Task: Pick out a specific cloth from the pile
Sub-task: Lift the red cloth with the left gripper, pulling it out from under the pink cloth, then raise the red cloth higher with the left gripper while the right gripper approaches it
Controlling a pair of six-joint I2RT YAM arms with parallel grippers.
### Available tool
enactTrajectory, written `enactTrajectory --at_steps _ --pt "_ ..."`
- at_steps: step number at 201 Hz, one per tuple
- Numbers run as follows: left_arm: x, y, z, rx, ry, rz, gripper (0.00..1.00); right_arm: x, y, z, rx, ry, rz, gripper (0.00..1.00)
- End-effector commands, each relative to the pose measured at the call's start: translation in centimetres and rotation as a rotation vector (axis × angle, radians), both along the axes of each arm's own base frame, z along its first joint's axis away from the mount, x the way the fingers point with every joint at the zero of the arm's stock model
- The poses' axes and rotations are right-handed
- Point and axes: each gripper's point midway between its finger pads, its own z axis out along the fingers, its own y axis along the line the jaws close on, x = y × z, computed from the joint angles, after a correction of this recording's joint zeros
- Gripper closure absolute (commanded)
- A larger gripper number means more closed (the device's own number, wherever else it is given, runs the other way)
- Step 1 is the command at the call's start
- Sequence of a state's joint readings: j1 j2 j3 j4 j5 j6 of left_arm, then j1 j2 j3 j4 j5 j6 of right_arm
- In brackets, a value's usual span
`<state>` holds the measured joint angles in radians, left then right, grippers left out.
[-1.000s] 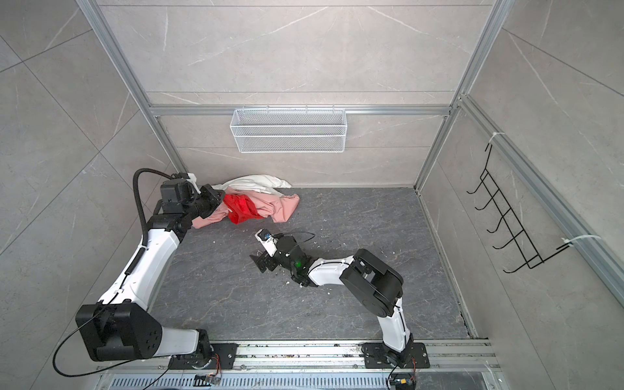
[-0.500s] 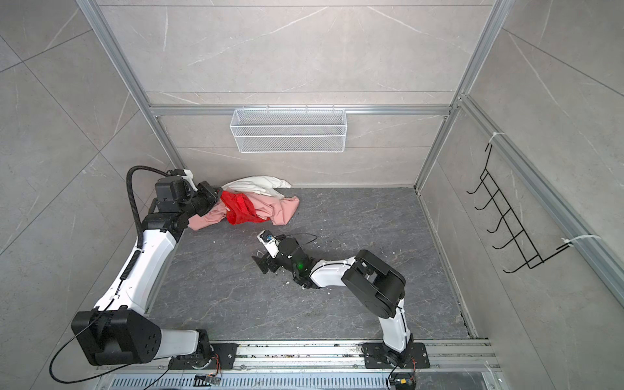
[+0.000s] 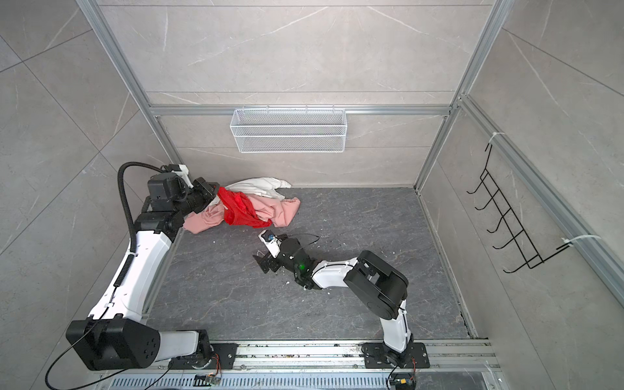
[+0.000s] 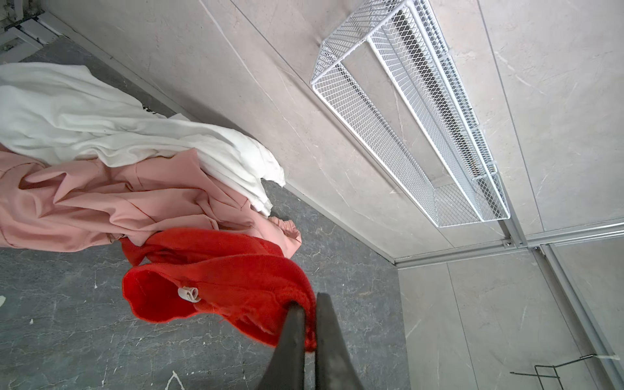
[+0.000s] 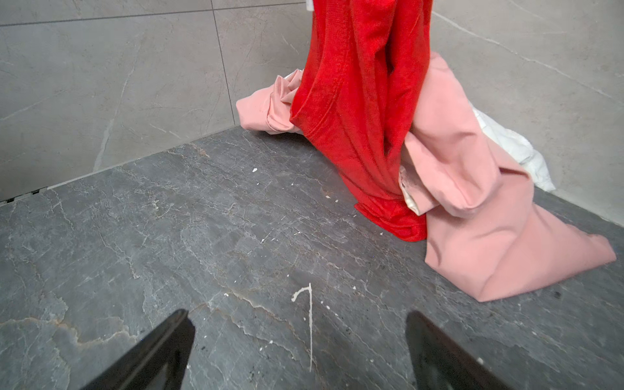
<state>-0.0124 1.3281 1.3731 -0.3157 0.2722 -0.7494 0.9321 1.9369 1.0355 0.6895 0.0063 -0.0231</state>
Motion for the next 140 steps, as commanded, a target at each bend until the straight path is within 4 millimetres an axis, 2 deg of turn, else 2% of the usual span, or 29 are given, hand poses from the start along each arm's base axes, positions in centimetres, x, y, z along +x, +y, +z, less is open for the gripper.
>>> enactTrajectory --at_steps 1,70,140 --pt "-1.4 -0.3 7.7 0.016 -0.224 -0.031 1.00 -0.3 -0.1 2.0 0.029 -0.042 -0.002 0.00" --pt "-2.2 -0.1 10.0 0.041 -0.277 -0.022 1.00 -0.2 -0.1 2.2 0.032 -0.045 -0.001 0.00" --pt "-2.1 0.6 11.5 0.072 -0.308 0.010 1.00 -0.2 -0.1 2.4 0.036 -0.048 -0.003 0.00"
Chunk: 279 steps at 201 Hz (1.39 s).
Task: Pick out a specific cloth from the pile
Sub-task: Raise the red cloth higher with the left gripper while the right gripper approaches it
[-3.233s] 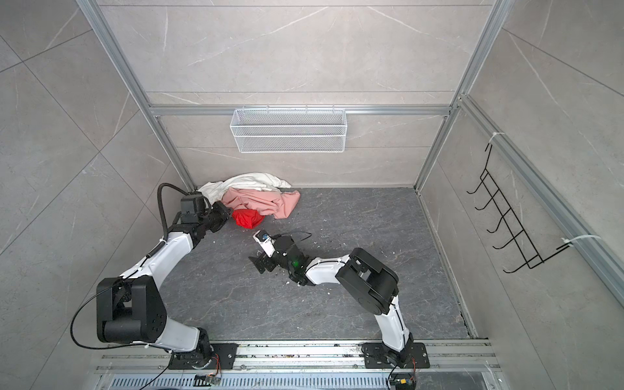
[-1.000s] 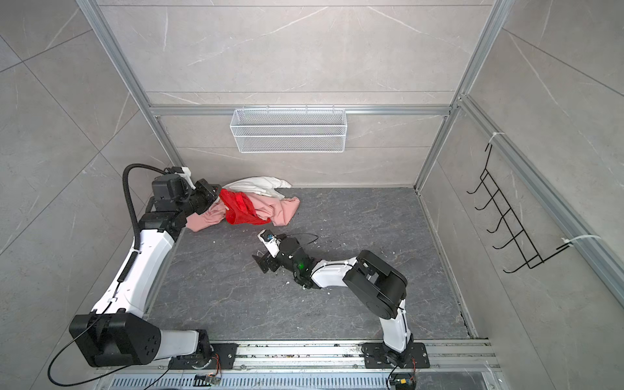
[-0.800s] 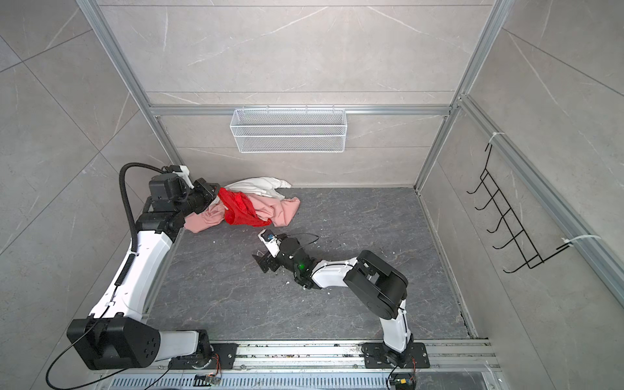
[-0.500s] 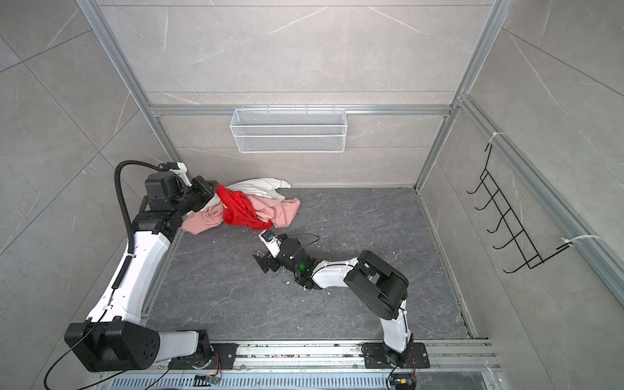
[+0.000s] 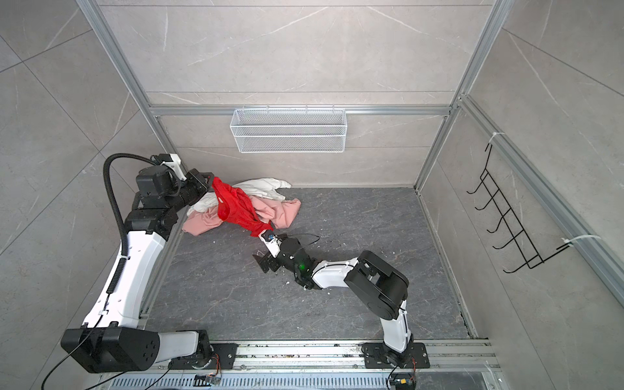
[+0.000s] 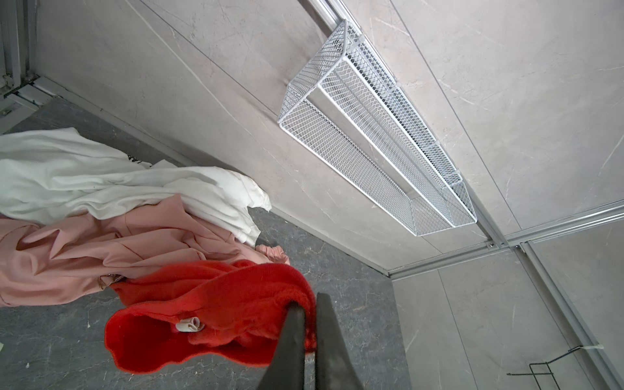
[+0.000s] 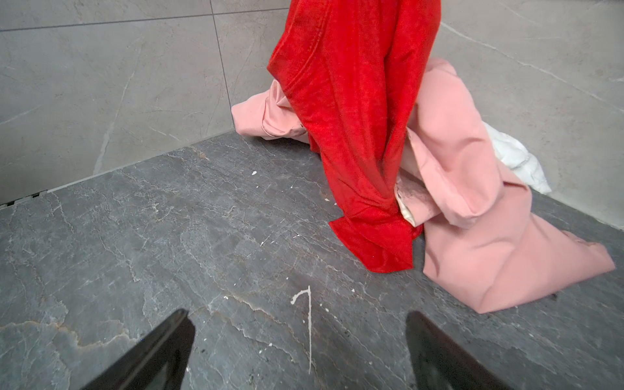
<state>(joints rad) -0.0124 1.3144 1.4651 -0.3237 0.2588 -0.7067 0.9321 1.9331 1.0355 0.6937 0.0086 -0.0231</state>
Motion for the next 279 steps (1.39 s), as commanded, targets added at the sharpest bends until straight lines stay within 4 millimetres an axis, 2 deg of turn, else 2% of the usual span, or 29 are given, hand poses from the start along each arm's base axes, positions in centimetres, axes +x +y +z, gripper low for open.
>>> enactTrajectory --at_steps 1,88,198,249,279 --pt "-1.6 0.4 6.9 0.030 -0.198 0.009 1.00 -0.3 -0.1 2.1 0.030 -0.043 -0.001 0.00" --pt "-2.6 -0.2 8.9 0.049 -0.241 -0.029 1.00 -0.2 0.3 2.8 0.041 -0.057 0.010 0.00" --pt "-5.0 -1.0 11.1 0.062 -0.305 -0.079 1.00 -0.3 0.2 3.7 0.062 -0.051 0.009 0.00" --pt "-6.3 -1.2 11.7 0.054 -0.326 -0.092 1.00 -0.8 0.0 5.8 0.096 -0.072 0.024 0.00" --pt "-6.9 -2.0 12.1 0.018 -0.331 -0.135 1.00 -1.0 0.1 7.1 0.112 -0.087 0.037 0.00"
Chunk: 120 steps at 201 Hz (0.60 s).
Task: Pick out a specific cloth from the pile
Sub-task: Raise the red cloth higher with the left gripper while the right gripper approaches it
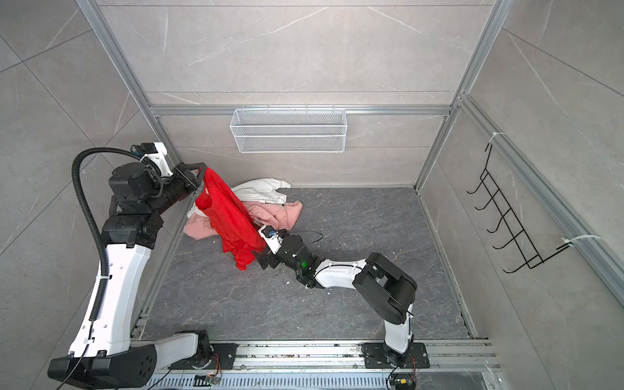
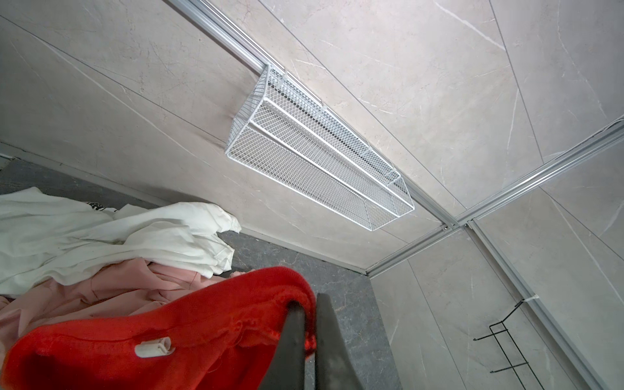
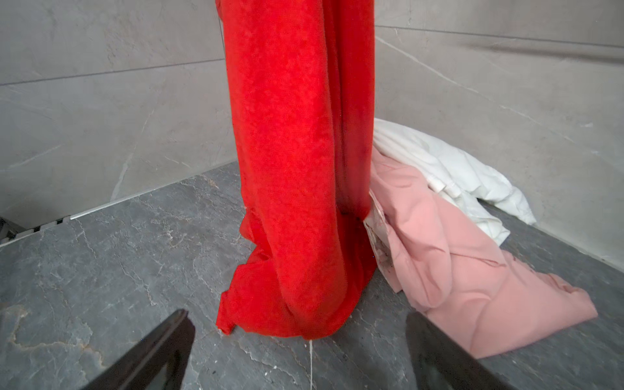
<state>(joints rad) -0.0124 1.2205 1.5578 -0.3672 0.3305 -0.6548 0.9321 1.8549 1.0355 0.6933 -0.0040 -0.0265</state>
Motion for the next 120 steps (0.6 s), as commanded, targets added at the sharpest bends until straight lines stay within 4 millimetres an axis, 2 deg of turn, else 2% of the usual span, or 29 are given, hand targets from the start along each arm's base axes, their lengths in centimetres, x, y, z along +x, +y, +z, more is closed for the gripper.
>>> enactTrajectory --at_steps 1,45,120 --pt "-2.6 -0.8 5.3 -0.019 -0.169 -0.060 1.00 -0.6 0.3 3.0 0.050 -0.042 0.024 0.00" --pt "-3.6 -1.3 5.3 -0.045 -0.170 -0.090 1.00 0.2 1.6 4.0 0.058 -0.080 0.037 0.00" --pt "-4.0 -1.6 3.9 -0.061 -0.136 -0.104 1.00 2.4 5.2 5.1 0.074 -0.180 0.062 0.00"
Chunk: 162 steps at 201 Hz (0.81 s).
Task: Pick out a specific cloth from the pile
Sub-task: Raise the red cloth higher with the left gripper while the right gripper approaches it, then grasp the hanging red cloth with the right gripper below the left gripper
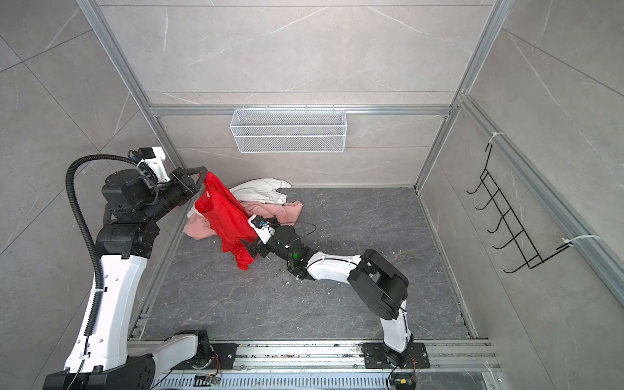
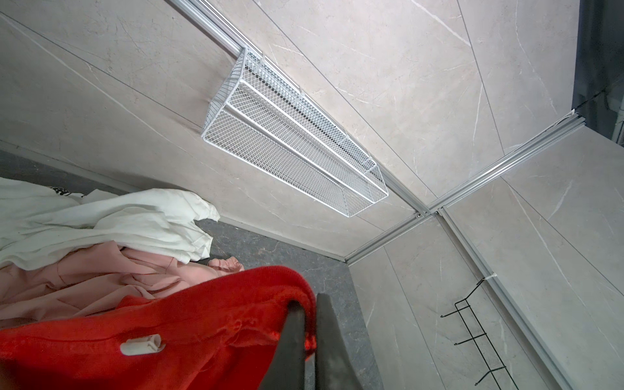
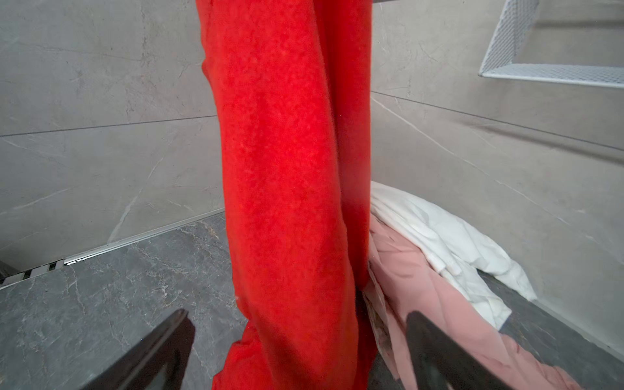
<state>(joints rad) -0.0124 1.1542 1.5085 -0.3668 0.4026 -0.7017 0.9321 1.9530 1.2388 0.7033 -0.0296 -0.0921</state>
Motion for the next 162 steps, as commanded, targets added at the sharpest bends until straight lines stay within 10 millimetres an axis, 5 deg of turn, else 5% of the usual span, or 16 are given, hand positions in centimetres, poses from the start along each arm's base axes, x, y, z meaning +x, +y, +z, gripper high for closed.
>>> enactTrajectory --at_steps 1,92,162 --pt "-1.7 -0.5 3.7 -0.015 -0.137 -0.034 1.00 0.3 1.6 0.9 0.017 -0.063 0.027 0.00" --pt "-1.9 -0.6 3.6 -0.019 -0.133 -0.043 1.00 2.3 4.1 1.7 0.104 -0.180 -0.037 0.01" --pt "-2.3 -0.7 3.9 -0.018 -0.143 -0.045 1.00 2.8 5.3 0.7 0.135 -0.141 -0.033 0.32"
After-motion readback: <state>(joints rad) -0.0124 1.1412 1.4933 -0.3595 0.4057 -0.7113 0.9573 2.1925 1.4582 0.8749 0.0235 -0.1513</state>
